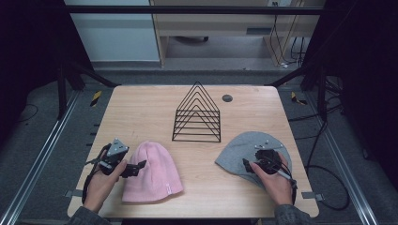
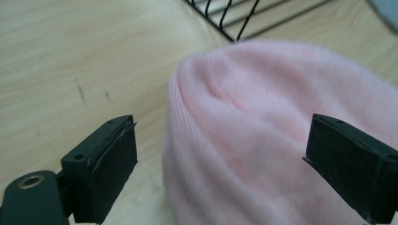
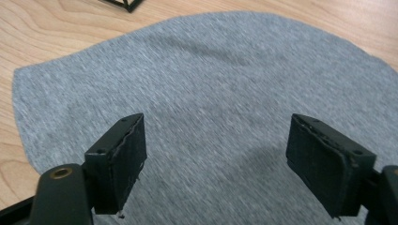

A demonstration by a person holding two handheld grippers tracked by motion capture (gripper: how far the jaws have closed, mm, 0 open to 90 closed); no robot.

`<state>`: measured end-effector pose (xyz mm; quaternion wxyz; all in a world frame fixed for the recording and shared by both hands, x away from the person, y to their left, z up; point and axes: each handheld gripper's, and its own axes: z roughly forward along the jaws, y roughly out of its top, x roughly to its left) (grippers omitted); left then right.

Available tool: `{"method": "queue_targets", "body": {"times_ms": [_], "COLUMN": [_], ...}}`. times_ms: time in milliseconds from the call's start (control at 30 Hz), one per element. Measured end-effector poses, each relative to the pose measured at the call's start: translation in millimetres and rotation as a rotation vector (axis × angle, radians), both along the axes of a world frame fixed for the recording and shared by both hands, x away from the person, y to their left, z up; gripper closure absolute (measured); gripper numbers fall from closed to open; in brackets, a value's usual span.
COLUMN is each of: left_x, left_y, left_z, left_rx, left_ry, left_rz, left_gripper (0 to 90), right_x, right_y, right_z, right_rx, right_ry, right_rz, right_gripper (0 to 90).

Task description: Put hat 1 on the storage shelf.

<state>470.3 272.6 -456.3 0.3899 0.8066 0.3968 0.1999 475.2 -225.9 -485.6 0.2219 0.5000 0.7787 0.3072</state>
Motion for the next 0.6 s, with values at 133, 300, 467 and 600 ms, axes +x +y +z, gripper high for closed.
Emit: {"method": "queue_targets", "body": {"times_ms": [133, 300, 467, 600], "left_x": [23.6, 36.6, 35.8, 36.8], "left_y": [-3.5, -8.9, -2.5, -3.0], "left_z": [-5.3, -6.6, -3.5, -6.8], "left_rx": [-0.022, -0.054, -0.070, -0.050], "left_ry": [0.030, 0.063, 0.042, 0.062], "left_rz": [0.024, 0.046, 0.083, 0.086], "left_gripper": [9.7, 11.6, 16.4, 24.4], "right_x": [-0.7, -2.4, -2.1, -3.6], "right_y": [-3.8, -8.1, -9.2, -7.9], "right_z": [0.0, 3.4, 4.4, 4.3], "right_rx": [-0.022, -0.023, -0.013, -0.016], "right_ry": [-0.021, -0.048, -0.051, -0.042], "right_rz": [-0.026, -0.060, -0.053, -0.043], "right_gripper": [27.3, 28.2, 30.0, 30.4]}}
